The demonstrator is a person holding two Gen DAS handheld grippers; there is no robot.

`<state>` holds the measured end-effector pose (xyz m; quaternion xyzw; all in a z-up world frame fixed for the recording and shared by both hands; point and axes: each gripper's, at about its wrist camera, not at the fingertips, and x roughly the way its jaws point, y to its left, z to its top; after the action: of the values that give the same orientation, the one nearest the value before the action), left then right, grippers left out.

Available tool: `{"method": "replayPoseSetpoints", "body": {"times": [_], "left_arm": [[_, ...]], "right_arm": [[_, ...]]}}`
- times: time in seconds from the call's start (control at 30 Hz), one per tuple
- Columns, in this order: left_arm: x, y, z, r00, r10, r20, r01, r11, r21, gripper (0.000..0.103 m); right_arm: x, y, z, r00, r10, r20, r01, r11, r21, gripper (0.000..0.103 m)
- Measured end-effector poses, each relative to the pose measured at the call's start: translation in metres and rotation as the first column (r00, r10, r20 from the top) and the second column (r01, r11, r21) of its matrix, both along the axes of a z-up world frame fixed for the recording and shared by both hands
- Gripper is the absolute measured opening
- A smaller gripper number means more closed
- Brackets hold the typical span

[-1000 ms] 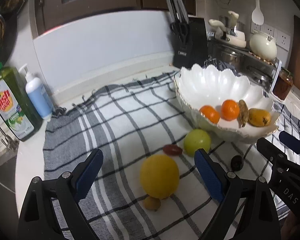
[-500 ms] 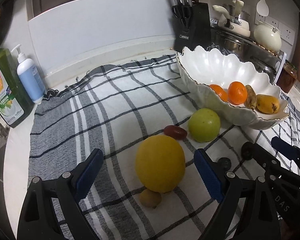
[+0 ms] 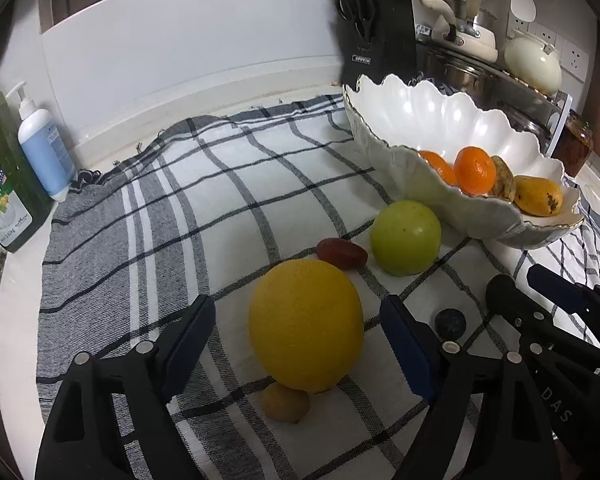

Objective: Organize fruits
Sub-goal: 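Move both open tools back over the towel toward the loose fruit, then close the left tool on the large yellow lemon while the right tool closes on a dark plum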

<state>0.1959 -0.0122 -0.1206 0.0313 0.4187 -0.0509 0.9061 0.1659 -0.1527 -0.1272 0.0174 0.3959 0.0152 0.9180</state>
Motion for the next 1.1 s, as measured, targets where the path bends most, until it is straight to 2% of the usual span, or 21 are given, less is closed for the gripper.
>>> {"method": "replayPoseSetpoints", "body": {"times": [0.37, 0.5, 0.6, 1.1], "left_arm": [[0.003, -0.002, -0.008, 0.999, -0.014, -0.034, 0.014, 1.0, -0.011, 0.07], [0.003, -0.002, -0.009, 0.999, -0.021, -0.04, 0.021, 1.0, -0.017, 0.061], [0.003, -0.002, -0.01, 0.999, -0.022, -0.045, 0.021, 1.0, -0.014, 0.056], [-0.006, -0.003, -0.005, 0.998, -0.033, -0.045, 0.033, 0.999, -0.015, 0.054]], "right_arm": [[0.006, -0.002, -0.012, 0.999, 0.004, -0.031, -0.003, 1.0, 0.02, 0.036], [0.006, 0.0, -0.013, 0.999, 0.018, -0.034, -0.017, 1.0, 0.025, 0.029], [0.006, 0.001, -0.013, 0.999, 0.018, -0.029, -0.018, 1.0, 0.02, 0.028], [-0.005, -0.002, 0.001, 1.0, 0.014, 0.008, -0.014, 0.999, 0.03, 0.028]]}}
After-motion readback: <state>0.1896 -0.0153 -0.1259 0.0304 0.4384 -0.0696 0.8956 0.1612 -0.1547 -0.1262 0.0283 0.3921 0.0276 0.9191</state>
